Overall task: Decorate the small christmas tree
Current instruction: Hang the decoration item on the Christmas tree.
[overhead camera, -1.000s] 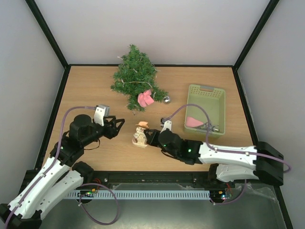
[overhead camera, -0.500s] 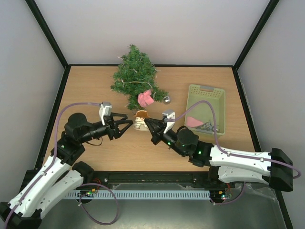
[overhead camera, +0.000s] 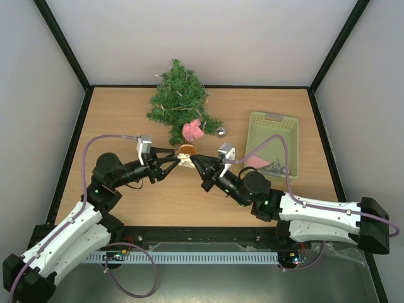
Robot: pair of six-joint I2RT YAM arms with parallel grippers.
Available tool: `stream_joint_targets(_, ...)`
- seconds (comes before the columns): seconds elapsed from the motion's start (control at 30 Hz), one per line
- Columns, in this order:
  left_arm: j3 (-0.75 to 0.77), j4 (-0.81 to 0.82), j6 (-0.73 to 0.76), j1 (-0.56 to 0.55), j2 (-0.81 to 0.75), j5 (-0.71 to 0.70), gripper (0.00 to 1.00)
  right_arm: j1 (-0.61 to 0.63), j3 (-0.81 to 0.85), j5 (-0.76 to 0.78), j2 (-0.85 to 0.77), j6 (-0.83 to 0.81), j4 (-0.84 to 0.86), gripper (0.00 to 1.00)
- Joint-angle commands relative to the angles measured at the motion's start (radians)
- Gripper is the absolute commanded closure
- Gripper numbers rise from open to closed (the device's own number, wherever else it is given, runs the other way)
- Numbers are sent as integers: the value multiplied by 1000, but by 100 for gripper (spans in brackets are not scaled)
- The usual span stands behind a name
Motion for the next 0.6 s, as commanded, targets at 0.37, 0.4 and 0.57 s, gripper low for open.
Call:
stream_joint_targets(0.37, -111, 326, -57, -5, -5, 88, 40, 7, -41, 8, 32, 50, 123, 98)
stream_joint_targets(0.4, -114, 329, -57, -5, -9, 92, 38, 7, -42, 16, 31, 49, 122, 98)
stream_joint_targets(0.57, -118, 350, -62, -5, -27, 112, 27, 7, -46, 25, 20, 45, 109, 98)
